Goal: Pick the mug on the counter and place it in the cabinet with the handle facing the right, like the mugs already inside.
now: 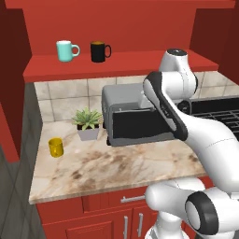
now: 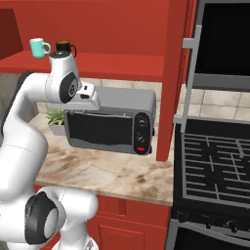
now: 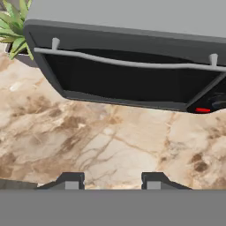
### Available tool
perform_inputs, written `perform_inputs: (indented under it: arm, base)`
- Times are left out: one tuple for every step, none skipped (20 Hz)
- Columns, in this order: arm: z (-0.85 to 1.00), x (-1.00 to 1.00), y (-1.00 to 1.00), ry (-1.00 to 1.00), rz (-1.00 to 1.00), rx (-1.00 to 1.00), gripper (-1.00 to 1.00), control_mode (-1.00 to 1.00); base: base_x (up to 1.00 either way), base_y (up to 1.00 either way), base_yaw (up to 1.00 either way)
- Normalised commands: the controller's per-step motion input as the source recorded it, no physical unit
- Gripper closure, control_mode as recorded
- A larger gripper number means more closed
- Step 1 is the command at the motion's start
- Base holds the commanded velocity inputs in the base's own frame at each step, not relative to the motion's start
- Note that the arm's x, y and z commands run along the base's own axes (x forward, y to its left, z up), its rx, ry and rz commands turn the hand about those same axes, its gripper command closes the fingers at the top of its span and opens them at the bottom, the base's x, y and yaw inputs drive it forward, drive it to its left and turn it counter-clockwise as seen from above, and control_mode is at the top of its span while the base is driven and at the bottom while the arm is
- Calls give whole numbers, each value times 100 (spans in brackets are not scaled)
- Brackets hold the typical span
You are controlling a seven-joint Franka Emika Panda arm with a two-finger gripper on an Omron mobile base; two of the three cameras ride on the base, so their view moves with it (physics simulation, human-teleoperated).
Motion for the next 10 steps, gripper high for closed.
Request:
perform_inputs:
  arm:
    - [0,-1,0,0,0,0,-100,-100]
    - [-13,0,14,0,-6,5,-100,-100]
    - [-16,0,18,0,-5,7,-100,-100]
    - [-22,-1,32,-1,-6,8,-100,-100]
    - [-23,-2,40,-4,-8,9,-100,-100]
    - [-23,0,41,-4,-9,9,-100,-100]
    - [-24,0,45,-5,-10,9,-100,-100]
    - [-25,0,45,-4,-10,9,-100,-100]
    - [-26,0,43,-3,-9,9,-100,-100]
    - [-27,0,42,-2,-9,9,-100,-100]
  base:
    - [0,0,0]
    - [0,0,0]
    - [0,0,0]
    - [0,0,0]
    - [0,0,0]
    - [0,0,0]
    - [0,0,0]
    - [0,0,0]
    - [0,0,0]
    - [0,0,0]
